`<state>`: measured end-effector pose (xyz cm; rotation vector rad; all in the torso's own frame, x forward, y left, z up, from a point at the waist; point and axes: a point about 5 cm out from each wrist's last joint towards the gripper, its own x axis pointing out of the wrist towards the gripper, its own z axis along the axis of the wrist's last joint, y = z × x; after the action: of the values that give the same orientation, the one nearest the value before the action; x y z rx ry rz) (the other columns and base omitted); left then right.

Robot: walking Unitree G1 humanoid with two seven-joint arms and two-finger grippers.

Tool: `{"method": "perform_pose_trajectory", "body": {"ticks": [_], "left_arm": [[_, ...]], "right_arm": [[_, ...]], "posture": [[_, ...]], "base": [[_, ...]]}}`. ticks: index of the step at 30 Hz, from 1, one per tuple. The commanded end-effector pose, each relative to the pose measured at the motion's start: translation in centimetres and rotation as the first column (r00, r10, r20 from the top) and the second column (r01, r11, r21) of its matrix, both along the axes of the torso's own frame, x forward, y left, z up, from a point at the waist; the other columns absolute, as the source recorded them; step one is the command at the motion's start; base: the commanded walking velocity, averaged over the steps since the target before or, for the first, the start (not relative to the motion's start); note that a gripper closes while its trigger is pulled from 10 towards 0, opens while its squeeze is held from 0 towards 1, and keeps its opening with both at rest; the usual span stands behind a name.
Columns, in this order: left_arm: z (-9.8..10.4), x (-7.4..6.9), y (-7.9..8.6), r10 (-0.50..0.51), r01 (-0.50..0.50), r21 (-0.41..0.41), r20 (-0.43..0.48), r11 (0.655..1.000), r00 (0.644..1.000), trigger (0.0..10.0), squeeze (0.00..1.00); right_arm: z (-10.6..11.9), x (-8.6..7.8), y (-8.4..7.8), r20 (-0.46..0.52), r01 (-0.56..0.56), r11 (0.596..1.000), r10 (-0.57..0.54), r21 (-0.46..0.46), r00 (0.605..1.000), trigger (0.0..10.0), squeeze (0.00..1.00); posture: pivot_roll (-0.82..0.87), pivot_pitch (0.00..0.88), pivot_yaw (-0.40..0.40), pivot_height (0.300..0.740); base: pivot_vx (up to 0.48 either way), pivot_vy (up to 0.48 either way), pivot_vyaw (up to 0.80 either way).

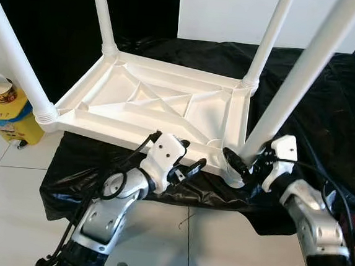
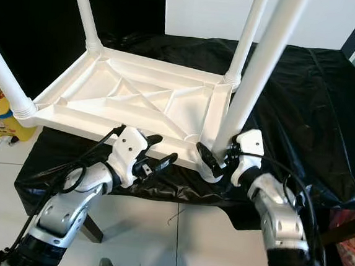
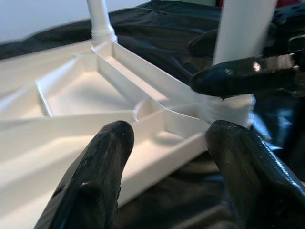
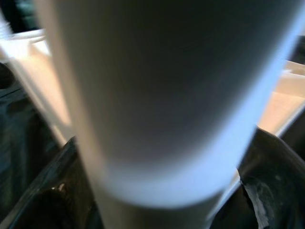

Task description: Building children table

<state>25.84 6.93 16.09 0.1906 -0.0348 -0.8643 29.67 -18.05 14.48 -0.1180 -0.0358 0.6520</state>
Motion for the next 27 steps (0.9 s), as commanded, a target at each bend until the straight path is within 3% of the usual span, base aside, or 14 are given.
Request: {"method": "perform_pose_trajectory", "body": {"ticks": [1,7,8,9,19,20,21,22,27], "left_arm": [[0.0,-1.3,-0.9,-0.191,0.191,0.001,-0.037,0.982,0.981,10.0,0.0],[-0.3,-1.8,-1.1,-0.243,0.244,0.022,-0.039,0.97,0.969,10.0,0.0],[-0.3,-1.8,-1.2,-0.247,0.248,0.028,-0.04,0.968,0.968,10.0,0.0],[-0.3,-1.9,-1.3,-0.255,0.256,0.028,-0.039,0.966,0.966,10.0,0.0],[-0.2,-1.8,-1.7,-0.276,0.278,0.033,-0.045,0.96,0.96,10.0,0.0],[-0.2,-1.6,-1.8,-0.281,0.282,0.039,-0.042,0.959,0.959,10.0,0.0],[-0.2,-1.5,-1.8,-0.283,0.284,0.043,-0.041,0.958,0.958,10.0,0.0],[-0.2,-1.4,-1.7,-0.279,0.28,0.046,-0.038,0.959,0.96,10.0,0.0],[-0.2,-1.1,-1.6,-0.257,0.258,0.036,-0.04,0.965,0.966,10.0,0.0]], "right_arm": [[-0.5,0.1,0.6,-0.015,-0.065,0.998,0.065,-0.017,0.998,10.0,0.0],[-0.7,0.5,0.7,-0.009,-0.095,0.994,0.095,-0.045,0.995,10.0,0.0],[-0.8,0.8,0.7,-0.012,-0.094,0.994,0.094,-0.049,0.996,3.0,0.0],[-0.7,1.1,0.9,-0.008,-0.105,0.993,0.104,-0.045,0.995,0.0,0.0],[-1.4,1.1,1.2,0.005,-0.094,0.994,0.094,-0.05,0.996,0.0,0.0],[-1.6,1.0,1.2,0.001,-0.084,0.995,0.085,-0.048,0.996,1.6,0.0],[-1.7,1.0,1.3,-0.002,-0.079,0.996,0.079,-0.047,0.997,1.6,0.0],[-2.0,0.9,1.4,-0.01,-0.067,0.996,0.066,-0.054,0.998,10.0,0.0],[-2.6,0.6,1.8,-0.014,-0.023,0.998,0.022,-0.065,1.0,10.0,0.0]], "posture": [[-0.02,0.061,-0.052,0.74],[-0.02,0.062,-0.053,0.74],[-0.01,0.064,-0.054,0.74],[-0.01,0.06,-0.051,0.74],[-0.02,0.032,-0.027,0.74],[-0.02,0.027,-0.029,0.74],[-0.02,0.027,-0.029,0.74],[-0.02,0.022,-0.029,0.74],[-0.02,0.023,-0.039,0.74]], "base": [[0.0,0.0,0.0],[0.0,0.0,0.0],[0.0,0.0,0.0],[0.0,0.0,0.0],[0.0,0.0,0.0],[0.0,0.0,0.0],[0.0,0.0,0.0],[0.0,0.0,0.0],[0.0,0.0,0.0]]}}
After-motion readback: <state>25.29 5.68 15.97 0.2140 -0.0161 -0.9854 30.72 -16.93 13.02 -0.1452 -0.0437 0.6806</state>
